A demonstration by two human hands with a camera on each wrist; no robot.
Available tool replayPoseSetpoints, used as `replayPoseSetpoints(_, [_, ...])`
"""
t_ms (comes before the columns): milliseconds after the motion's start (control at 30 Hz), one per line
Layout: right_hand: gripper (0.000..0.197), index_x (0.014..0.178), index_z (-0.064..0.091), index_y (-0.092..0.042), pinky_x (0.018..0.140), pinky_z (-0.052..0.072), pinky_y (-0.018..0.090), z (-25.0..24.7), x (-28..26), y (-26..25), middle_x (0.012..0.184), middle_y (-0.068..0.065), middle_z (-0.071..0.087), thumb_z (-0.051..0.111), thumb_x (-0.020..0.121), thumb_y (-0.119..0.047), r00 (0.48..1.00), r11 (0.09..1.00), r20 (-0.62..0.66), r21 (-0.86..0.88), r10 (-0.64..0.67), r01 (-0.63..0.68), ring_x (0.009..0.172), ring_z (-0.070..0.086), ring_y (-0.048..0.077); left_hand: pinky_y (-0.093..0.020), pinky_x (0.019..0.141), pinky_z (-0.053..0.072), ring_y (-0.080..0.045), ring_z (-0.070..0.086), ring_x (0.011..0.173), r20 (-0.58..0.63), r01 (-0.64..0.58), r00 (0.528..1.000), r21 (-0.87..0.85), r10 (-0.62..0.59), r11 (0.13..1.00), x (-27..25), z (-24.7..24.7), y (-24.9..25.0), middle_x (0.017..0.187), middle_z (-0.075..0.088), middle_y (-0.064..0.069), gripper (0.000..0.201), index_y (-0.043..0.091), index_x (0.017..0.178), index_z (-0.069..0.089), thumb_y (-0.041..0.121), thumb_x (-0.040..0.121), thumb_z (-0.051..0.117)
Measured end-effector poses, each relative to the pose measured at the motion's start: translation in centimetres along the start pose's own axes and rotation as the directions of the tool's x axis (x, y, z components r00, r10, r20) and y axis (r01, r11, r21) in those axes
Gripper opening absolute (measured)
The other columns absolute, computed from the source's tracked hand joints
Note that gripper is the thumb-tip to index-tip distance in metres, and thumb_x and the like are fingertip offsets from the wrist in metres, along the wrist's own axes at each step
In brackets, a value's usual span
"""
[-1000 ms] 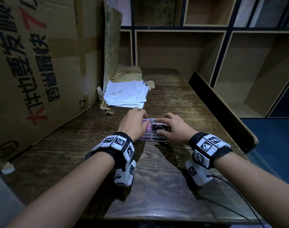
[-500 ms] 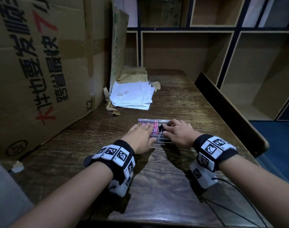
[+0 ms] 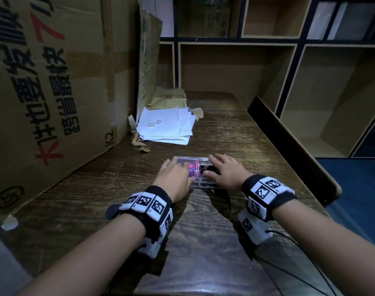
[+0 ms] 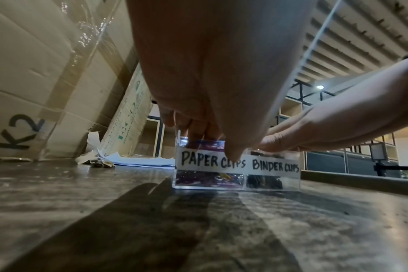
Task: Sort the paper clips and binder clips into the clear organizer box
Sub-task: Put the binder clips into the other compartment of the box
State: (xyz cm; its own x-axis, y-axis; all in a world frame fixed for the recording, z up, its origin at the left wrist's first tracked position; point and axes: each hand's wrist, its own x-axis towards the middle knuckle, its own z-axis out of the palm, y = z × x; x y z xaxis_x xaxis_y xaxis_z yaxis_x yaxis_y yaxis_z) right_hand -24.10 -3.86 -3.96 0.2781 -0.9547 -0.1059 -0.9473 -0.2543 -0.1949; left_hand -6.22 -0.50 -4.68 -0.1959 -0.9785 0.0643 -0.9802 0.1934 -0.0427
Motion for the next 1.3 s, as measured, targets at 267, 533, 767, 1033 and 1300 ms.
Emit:
replayPoseSetpoints(267, [0.055,0.155,0.009,-0.035,0.119,0.002,0.047,0.2,-0.2,-1.5,0.164,-0.006,-0.001,0.025,0.103,-0.043,0.996,0.997,0.051,0.007,-0.079,0.078,0.151,-0.006,0.017,-0.036,0.122,0.01,-0.02,0.008,0.152,0.023,-0.155,0.988,-0.039,0.156,0.987,0.6,0.7,0.5,0.166,0.004,-0.007,0.065,0.012,0.158,0.007,0.035,0.103,0.035])
replayPoseSetpoints(533, [0.061,0.154,0.011,-0.039,0.119,-0.002,0.047,-0.3,0.5,-1.8,0.164,-0.006,0.006,0.032,0.097,-0.048,0.998,0.999,0.059,0.042,-0.028,0.025,0.151,-0.002,0.018,-0.042,0.123,0.004,-0.021,-0.008,0.152,0.036,-0.078,0.996,-0.149,0.084,0.986,2.0,0.1,-0.7,0.165,-0.01,-0.002,0.095,0.021,0.158,0.001,0.062,0.088,0.051])
replayPoseSetpoints(767, [0.066,0.154,0.013,-0.037,0.12,0.002,0.045,-0.8,1.4,-1.3,0.158,0.0,0.021,0.034,0.094,-0.056,0.996,0.994,0.022,-0.064,-0.085,0.086,0.147,0.014,0.022,-0.041,0.118,0.028,-0.024,0.02,0.147,0.068,-0.065,0.995,-0.076,0.07,0.995,2.4,-0.1,-1.0,0.16,0.022,-0.005,0.104,0.018,0.156,0.014,0.064,0.078,0.064])
replayPoseSetpoints(1033, [0.083,0.153,0.024,-0.028,0.115,0.028,0.049,-3.3,4.8,-0.9,0.155,0.008,0.022,0.057,0.083,-0.059,0.968,0.974,0.205,-0.147,-0.143,0.175,0.143,0.018,0.029,-0.038,0.086,0.052,-0.022,0.059,0.101,0.259,-0.114,0.962,0.103,0.084,0.988,7.2,-4.5,-0.4,0.111,0.064,-0.001,0.079,0.02,0.117,0.054,0.056,0.056,0.086])
replayPoseSetpoints(1300, [0.083,0.153,0.024,-0.023,0.109,0.033,0.042,-4.7,4.1,-1.4,0.143,0.006,0.033,0.058,0.086,-0.058,0.949,0.965,0.261,-0.144,-0.176,0.219,0.135,0.028,0.029,-0.039,0.084,0.055,-0.023,0.063,0.099,0.35,-0.16,0.929,0.08,0.122,0.984,7.8,-6.0,-0.7,0.107,0.066,-0.002,0.08,0.021,0.116,0.057,0.056,0.051,0.087])
